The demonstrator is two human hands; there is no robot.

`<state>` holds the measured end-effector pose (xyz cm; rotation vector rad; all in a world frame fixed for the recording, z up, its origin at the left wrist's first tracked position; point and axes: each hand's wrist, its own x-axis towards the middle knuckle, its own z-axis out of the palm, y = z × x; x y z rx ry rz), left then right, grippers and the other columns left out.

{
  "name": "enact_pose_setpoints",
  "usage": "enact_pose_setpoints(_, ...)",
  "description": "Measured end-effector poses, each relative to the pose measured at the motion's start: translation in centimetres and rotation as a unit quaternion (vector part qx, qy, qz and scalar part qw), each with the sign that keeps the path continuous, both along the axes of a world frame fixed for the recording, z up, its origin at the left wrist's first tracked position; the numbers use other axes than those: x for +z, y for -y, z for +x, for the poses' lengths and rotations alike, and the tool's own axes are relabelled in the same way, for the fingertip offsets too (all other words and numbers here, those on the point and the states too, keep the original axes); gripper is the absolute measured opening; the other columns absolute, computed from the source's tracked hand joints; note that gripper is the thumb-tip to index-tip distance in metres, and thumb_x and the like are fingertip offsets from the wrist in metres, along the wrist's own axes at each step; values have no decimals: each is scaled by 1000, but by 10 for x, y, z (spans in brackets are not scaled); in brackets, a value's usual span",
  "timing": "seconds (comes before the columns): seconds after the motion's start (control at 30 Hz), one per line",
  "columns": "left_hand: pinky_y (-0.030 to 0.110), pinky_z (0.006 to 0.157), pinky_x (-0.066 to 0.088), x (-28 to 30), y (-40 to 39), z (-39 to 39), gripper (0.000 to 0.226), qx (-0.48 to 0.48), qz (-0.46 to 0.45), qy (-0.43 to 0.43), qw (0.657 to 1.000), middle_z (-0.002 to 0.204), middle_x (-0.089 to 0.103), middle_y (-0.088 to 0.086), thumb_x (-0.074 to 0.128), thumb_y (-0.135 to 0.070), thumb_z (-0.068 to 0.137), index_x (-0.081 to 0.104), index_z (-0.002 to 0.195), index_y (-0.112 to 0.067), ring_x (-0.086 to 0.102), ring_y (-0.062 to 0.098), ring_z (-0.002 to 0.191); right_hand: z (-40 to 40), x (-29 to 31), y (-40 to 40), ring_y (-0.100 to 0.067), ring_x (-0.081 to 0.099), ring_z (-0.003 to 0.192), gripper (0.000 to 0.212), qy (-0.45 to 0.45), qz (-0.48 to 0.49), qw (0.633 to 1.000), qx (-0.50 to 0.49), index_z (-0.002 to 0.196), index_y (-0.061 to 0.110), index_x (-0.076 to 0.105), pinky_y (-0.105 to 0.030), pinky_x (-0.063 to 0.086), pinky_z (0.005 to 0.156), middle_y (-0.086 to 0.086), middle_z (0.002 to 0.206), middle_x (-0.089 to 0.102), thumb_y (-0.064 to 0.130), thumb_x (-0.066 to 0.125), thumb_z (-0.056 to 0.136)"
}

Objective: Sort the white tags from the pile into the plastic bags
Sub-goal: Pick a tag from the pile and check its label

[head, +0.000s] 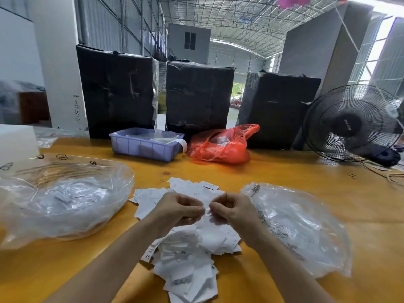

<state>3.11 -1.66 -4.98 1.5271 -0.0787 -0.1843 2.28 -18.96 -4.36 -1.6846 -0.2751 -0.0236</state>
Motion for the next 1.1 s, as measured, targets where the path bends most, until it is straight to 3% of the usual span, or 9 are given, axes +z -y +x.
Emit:
enact_pose_setpoints(0.13, 19, 57, 51, -2, -1, 1, 23, 36, 50, 32, 998, 64, 68, 5, 81, -3, 67, 71, 88, -6, 62, 11, 56, 0, -3, 1, -20, 68, 60, 23, -58, 56, 997, 14, 93, 0, 62, -26, 54, 56, -12, 72, 70, 22, 58, 92)
enact_pose_setpoints(0.23, 20, 58, 49, 0, -2, 1, 24, 39, 69, 49, 996, 61, 65, 2, 82, -4, 66, 70, 86, -8, 59, 10, 56, -2, -1, 2, -18, 69, 69, 37, -81, 28, 995, 60, 94, 6, 67, -25, 53, 60, -7, 77, 72, 40, 66, 79)
enact_pose_setpoints(0.43, 19, 57, 48, 1, -2, -2, 23, -4, 77, 53, 996, 58, 63, -1, 82, -5, 67, 69, 85, -9, 59, 7, 55, -3, -3, -1, -12, 65, 61, 11, -85, 21, 995, 46, 89, 7, 69, -23, 51, 58, -2, 69, 68, 17, 66, 88)
enact_pose_setpoints(0.73, 18, 56, 44, 0, -3, 1, 21, 9, 73, 61, 995, 55, 59, -5, 82, -9, 66, 70, 83, -9, 53, 6, 54, -4, -9, -3, -16, 65, 60, 10, -78, 48, 994, 57, 82, 6, 67, -24, 52, 59, -6, 69, 69, 12, 63, 89)
enact_pose_setpoints(0.9, 17, 53, 42, 4, 0, 0, 21, 31, -8, 30, 999, 59, 61, 1, 78, -18, 66, 73, 81, -4, 49, 8, 54, 1, -12, -11, -17, 66, 59, 6, -46, 90, 995, 24, 82, 3, 64, -23, 52, 57, -9, 68, 70, 2, 62, 88)
enact_pose_setpoints(1.0, 22, 61, 49, 11, -8, 3, 12, 89, -58, 25, 994, 72, 68, 11, 74, -11, 74, 70, 80, -2, 60, 19, 69, 11, -11, -15, -17, 65, 61, 12, 17, -31, 999, -9, 82, 5, 62, -24, 53, 58, -13, 75, 70, -3, 57, 88)
enact_pose_setpoints(1.1, 24, 61, 56, 17, -21, 7, 8, 148, -98, 36, 984, 79, 72, 16, 70, -2, 80, 63, 75, -1, 69, 22, 70, 21, -15, -24, -16, 64, 78, 16, 121, -259, 958, -33, 93, 4, 68, -22, 51, 72, -12, 90, 71, -2, 56, 86)
